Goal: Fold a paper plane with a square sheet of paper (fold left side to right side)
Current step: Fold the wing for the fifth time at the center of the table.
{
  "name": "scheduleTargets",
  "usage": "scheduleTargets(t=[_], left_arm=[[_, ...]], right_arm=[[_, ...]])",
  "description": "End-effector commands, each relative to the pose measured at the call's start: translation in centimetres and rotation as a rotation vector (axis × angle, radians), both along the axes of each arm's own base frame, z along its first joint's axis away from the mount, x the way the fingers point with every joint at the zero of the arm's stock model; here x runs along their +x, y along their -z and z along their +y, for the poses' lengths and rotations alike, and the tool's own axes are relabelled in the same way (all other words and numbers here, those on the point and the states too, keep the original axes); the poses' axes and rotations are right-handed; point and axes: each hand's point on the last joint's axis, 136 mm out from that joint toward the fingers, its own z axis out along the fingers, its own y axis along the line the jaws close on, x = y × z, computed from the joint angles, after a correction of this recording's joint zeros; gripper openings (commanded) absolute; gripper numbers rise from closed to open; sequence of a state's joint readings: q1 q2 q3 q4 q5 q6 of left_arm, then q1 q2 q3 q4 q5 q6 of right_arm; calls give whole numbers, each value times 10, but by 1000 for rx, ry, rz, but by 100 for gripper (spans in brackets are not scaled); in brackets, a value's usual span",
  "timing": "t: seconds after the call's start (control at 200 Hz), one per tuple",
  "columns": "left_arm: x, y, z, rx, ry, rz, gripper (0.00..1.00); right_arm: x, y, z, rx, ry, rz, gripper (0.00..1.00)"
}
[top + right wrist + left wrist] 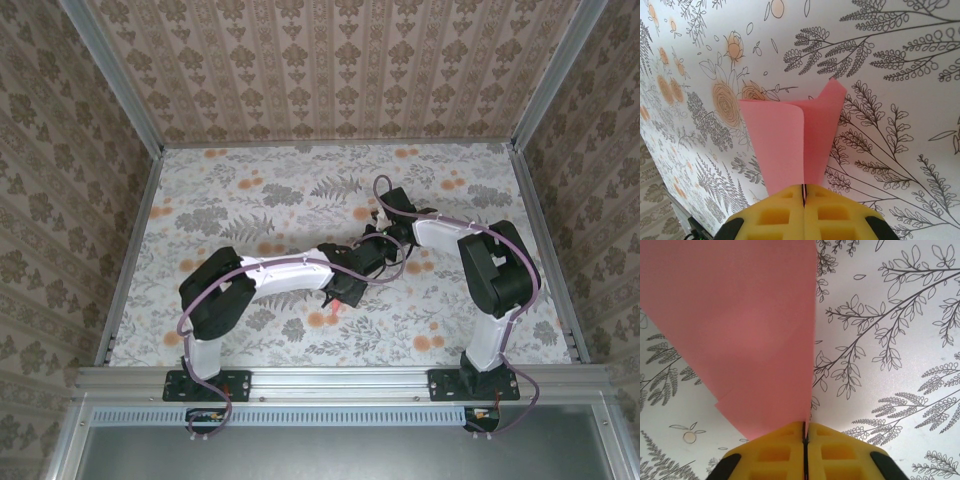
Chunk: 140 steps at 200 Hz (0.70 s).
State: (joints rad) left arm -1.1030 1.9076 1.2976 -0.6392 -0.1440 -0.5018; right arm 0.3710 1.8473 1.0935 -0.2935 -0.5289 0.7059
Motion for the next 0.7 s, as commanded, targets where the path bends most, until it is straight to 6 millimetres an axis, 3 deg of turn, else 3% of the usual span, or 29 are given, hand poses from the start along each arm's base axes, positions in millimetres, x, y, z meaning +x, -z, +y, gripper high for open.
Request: scheduleTargets(t=[0.0,0.21,0.395,0.535,0.695], left_arm=[[-1,-2,2,-51,-16,36,5],[-1,-11,-5,-190,-34,87,2],[1,-17,-16,-316,-49,150,0],[5,-22,-24,-417,-74,211,0],[10,-22,-32,-525,-116,279,0]], right_arm=[[9,-14,-5,-16,-2,-54,9],[19,-45,-39,-96,55,-205,35],[10,-61,-75,-174,106,-314,54],[-4,-59,-86,-197,98,-356,63],[-19,-45,-86,-172,81,-377,64]])
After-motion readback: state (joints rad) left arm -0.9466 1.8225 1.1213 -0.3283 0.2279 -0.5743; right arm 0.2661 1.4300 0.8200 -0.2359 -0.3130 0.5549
